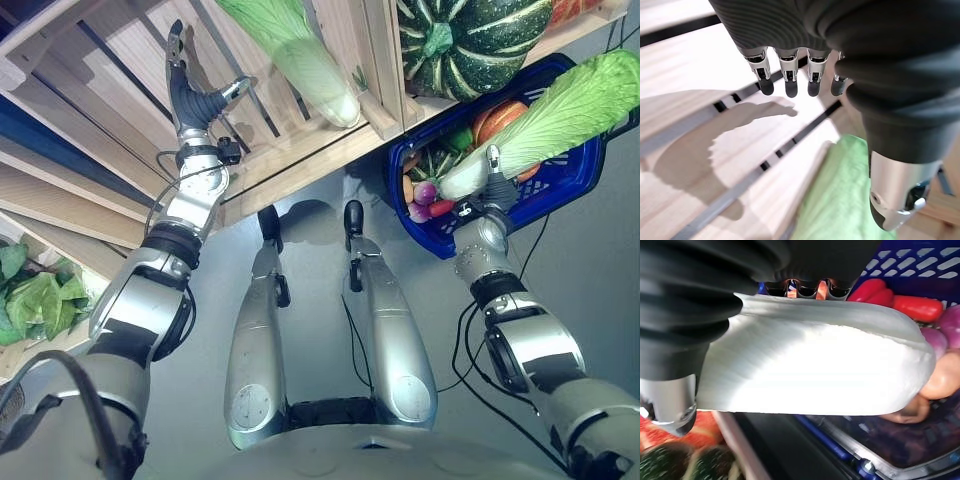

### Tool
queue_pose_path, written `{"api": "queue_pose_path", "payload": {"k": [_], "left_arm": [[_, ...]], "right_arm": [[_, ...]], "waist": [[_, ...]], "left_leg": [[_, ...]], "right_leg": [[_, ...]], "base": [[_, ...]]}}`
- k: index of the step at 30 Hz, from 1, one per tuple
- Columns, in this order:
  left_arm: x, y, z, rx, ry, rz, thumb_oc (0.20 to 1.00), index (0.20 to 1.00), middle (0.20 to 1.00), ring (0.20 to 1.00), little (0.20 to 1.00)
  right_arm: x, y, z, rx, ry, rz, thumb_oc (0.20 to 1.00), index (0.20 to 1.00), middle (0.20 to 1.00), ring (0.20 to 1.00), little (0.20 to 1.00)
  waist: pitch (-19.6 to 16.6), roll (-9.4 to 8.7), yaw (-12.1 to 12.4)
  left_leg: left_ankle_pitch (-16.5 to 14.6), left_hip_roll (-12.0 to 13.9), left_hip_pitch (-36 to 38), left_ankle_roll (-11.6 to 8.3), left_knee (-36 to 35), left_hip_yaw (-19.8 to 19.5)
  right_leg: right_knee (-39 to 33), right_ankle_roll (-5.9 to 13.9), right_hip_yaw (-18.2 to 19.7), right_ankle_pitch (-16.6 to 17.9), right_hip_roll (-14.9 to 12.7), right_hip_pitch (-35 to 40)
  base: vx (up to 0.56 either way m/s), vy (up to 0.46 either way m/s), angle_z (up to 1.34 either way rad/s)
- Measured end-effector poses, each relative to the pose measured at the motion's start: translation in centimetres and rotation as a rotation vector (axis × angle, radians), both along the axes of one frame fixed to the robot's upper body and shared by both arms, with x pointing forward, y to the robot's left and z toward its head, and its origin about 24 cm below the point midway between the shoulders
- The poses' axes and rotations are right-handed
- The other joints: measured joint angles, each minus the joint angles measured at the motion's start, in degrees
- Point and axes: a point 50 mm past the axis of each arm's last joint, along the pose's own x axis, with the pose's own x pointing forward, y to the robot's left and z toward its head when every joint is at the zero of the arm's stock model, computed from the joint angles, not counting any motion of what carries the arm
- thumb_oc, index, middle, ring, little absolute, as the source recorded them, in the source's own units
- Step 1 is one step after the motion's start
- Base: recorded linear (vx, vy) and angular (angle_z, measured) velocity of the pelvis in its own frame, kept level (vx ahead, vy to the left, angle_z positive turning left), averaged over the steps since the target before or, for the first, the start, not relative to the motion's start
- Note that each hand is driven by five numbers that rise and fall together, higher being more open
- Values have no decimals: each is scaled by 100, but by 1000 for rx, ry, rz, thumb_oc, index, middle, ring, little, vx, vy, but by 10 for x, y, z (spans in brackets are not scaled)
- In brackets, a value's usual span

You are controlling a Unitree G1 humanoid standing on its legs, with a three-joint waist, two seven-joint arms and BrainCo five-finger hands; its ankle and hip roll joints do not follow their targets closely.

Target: Pick up fruits and vegetables into the basket

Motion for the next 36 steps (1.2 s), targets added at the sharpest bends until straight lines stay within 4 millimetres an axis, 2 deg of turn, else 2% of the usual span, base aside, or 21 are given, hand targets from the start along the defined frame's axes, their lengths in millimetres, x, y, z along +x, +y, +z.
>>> {"api": "queue_pose_path", "payload": {"k": [7, 15, 16, 17, 18, 19, 36], "left_arm": [[3, -5, 11, 0, -21, -33, 1000, 1000, 1000, 1000, 1000], [4, -9, 17, -13, -34, -46, 1000, 1000, 1000, 1000, 1000], [5, -9, 18, -13, -36, -47, 1000, 1000, 1000, 1000, 1000], [5, -10, 19, -13, -38, -48, 1000, 1000, 1000, 1000, 1000], [5, -10, 19, -12, -38, -48, 1000, 1000, 1000, 1000, 1000], [5, -10, 20, -11, -41, -50, 1000, 1000, 1000, 1000, 1000], [5, -14, 21, -7, -46, -59, 1000, 1000, 1000, 1000, 1000]], "right_arm": [[8, -15, 6, 55, 63, 8, 200, 200, 200, 200, 200], [16, -11, 10, 93, 156, 86, 200, 200, 200, 200, 200], [16, -12, 9, 96, 169, 91, 360, 360, 360, 360, 360], [17, -13, 9, 100, 178, 96, 702, 702, 702, 702, 702], [17, -13, 9, 106, 189, 106, 925, 925, 925, 925, 925], [17, -12, 8, 116, 205, 114, 1000, 1000, 1000, 1000, 1000], [18, -16, 13, 175, 196, 69, 1000, 1000, 1000, 1000, 1000]], "waist": [[8, 65, 134], [52, 164, 274], [52, 164, 286], [52, 164, 288], [52, 165, 293], [52, 166, 295], [58, 181, 395]], "left_leg": [[27, -11, -313, -8, 122, 10], [52, 1, -497, -40, 212, -13], [60, -2, -516, -44, 212, -17], [64, -6, -537, -44, 220, -19], [71, -10, -563, -43, 232, -27], [66, -9, -639, -49, 307, -59], [96, -34, -935, -65, 451, -199]], "right_leg": [[199, -15, 19, 5, -15, -365], [326, -61, 13, 32, -36, -597], [345, -61, 12, 32, -41, -623], [368, -61, 13, 31, -44, -652], [389, -63, 12, 31, -50, -677], [418, -65, 1, 30, -52, -722], [512, -105, -78, 52, -85, -969]], "base": [[9, -24, 0], [12, -12, -2], [0, 0, 0], [0, 0, 0], [28, -15, 4], [26, -14, 4], [1, 1, 1]]}}
